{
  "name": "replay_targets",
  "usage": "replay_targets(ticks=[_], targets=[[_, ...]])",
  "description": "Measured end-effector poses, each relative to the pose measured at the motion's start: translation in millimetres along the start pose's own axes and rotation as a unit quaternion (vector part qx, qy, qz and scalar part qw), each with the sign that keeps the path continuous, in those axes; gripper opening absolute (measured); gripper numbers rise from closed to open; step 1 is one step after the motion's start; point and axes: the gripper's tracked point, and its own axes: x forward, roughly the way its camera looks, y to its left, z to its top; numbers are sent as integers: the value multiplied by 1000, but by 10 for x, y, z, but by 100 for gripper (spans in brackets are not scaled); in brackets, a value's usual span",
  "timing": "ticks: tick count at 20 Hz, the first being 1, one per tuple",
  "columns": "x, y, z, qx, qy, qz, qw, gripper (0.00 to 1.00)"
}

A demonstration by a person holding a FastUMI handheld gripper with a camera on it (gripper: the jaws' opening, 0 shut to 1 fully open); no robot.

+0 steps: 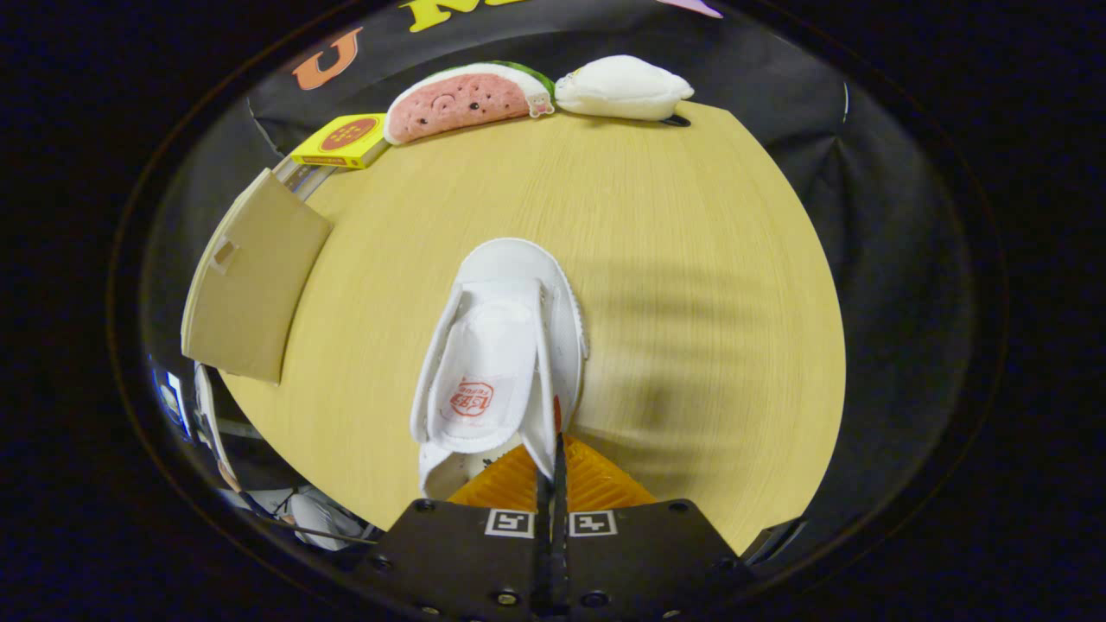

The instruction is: Open the storage box then place both shoes into the box .Put the left shoe in first, then the right shoe, with the right side of both shoes facing outward in a uniform manner.

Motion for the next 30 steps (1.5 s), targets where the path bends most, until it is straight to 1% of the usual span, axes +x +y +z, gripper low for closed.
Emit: replay_targets(ticks=[5,9,10,13,17,20,22,23,25,27,30], targets=[[-94,212,48,21,-14,34,999,0],[-200,392,113,51,-28,73,996,0],[-202,410,125,54,-31,75,995,0],[-167,377,107,54,-48,55,996,0],[-69,296,37,10,-91,-4,996,0],[-4,273,-6,4,-100,-25,995,0],[1,294,35,7,-109,-21,994,3],[23,294,65,9,-114,-22,993,6],[67,285,117,14,-123,-26,992,18],[93,288,177,23,-132,-29,991,23],[160,250,222,25,-141,-33,989,34]])
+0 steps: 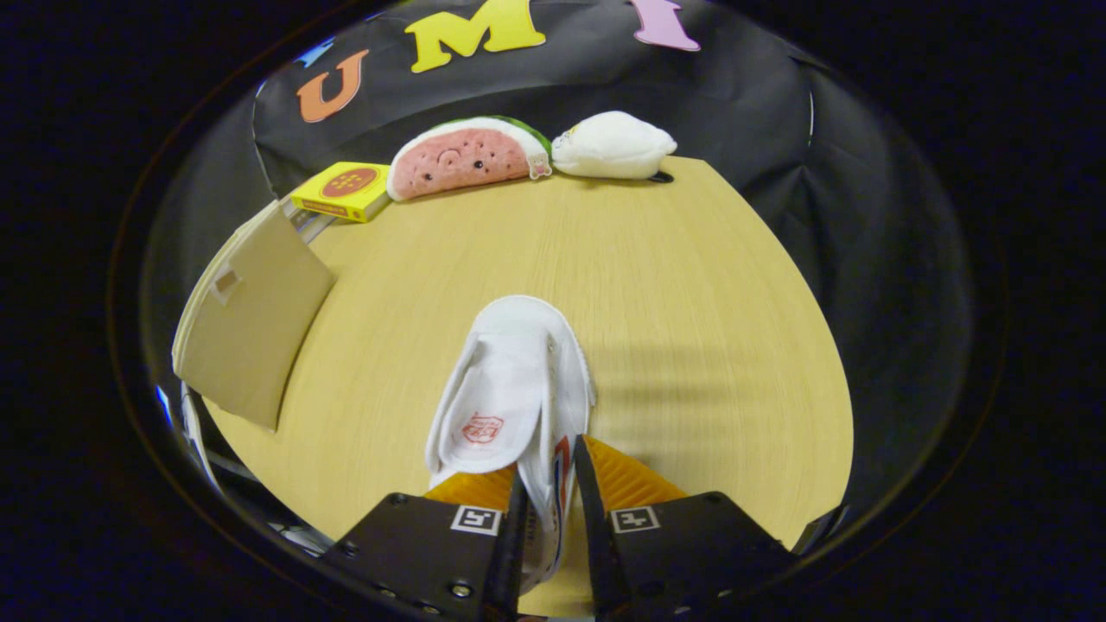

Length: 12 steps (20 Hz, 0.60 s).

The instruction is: Open the storage box then place both shoes into the box .Put the left shoe in first, then the right shoe, with the right side of both shoes facing outward in a uniform manner.

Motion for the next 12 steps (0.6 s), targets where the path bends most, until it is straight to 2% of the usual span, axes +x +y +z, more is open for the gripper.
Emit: replay_targets(ticks=[2,3,4,5,12], targets=[[70,-17,-22,19,16,-2,1000,39],[31,-111,67,33,7,-18,999,40],[73,-197,29,42,11,-31,999,14],[55,-185,3,51,16,-24,998,1],[-298,158,161,135,24,11,990,0]])
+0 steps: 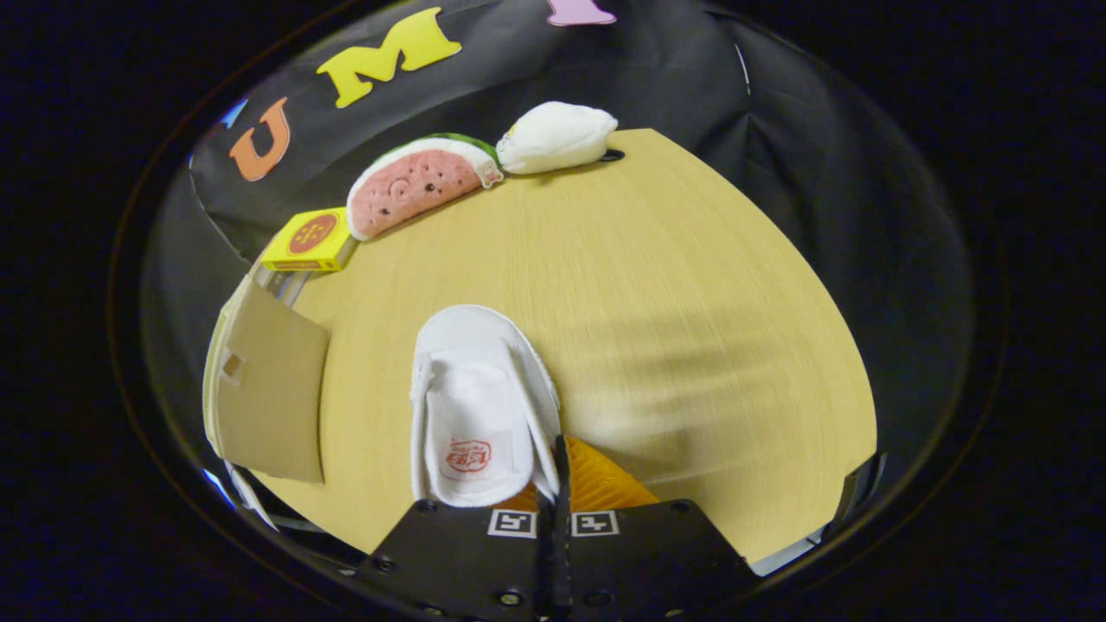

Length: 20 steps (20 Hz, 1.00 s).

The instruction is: Open the storage box then place both shoes into the box .Put the left shoe in first, then the right shoe, with the right side of both shoes facing outward in a uniform manner.

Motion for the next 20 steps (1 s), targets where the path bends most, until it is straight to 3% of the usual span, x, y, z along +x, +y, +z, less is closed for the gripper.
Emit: replay_targets(ticks=[6,12,16,20], targets=[[-642,867,287,7,-30,-13,999,0],[-1242,2478,575,14,-63,10,998,0],[-1183,3381,590,9,-80,8,997,0],[-799,3849,397,17,-77,-18,997,0]])
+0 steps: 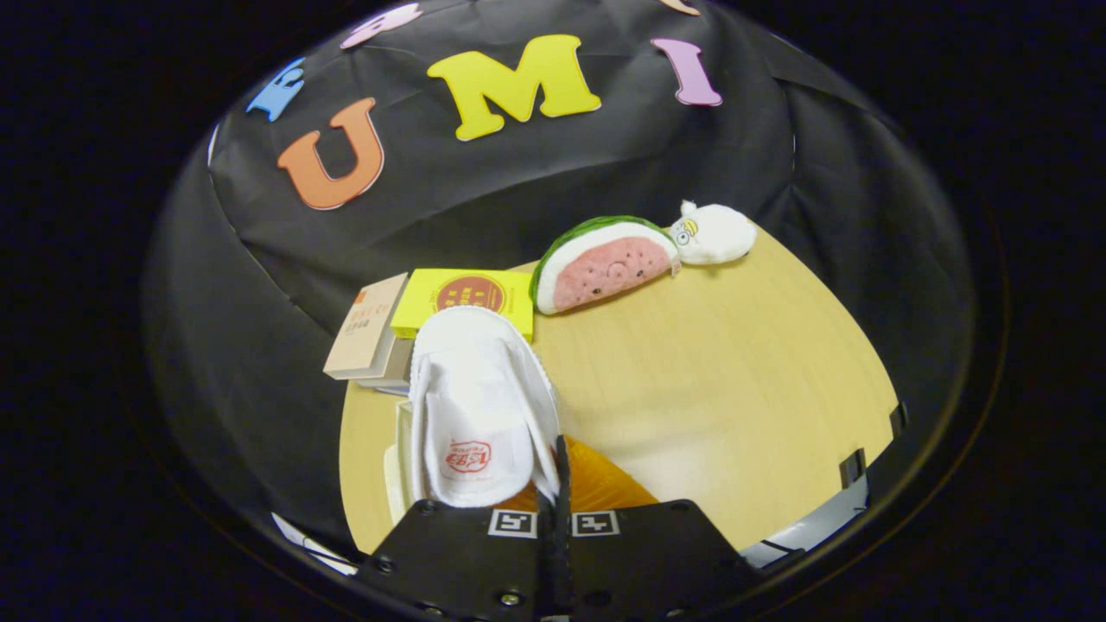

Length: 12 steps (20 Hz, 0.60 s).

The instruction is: Open the storage box then place both shoes into the box .Put the left shoe in first, then the right shoe, with the right side of both shoes facing outward in a uniform manner.

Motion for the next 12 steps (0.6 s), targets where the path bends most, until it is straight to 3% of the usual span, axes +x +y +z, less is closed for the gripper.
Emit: replay_targets(ticks=[7,12], targets=[[268,-16,-506,10,14,-55,998,0],[326,-33,-480,-4,-2,-80,997,0]])
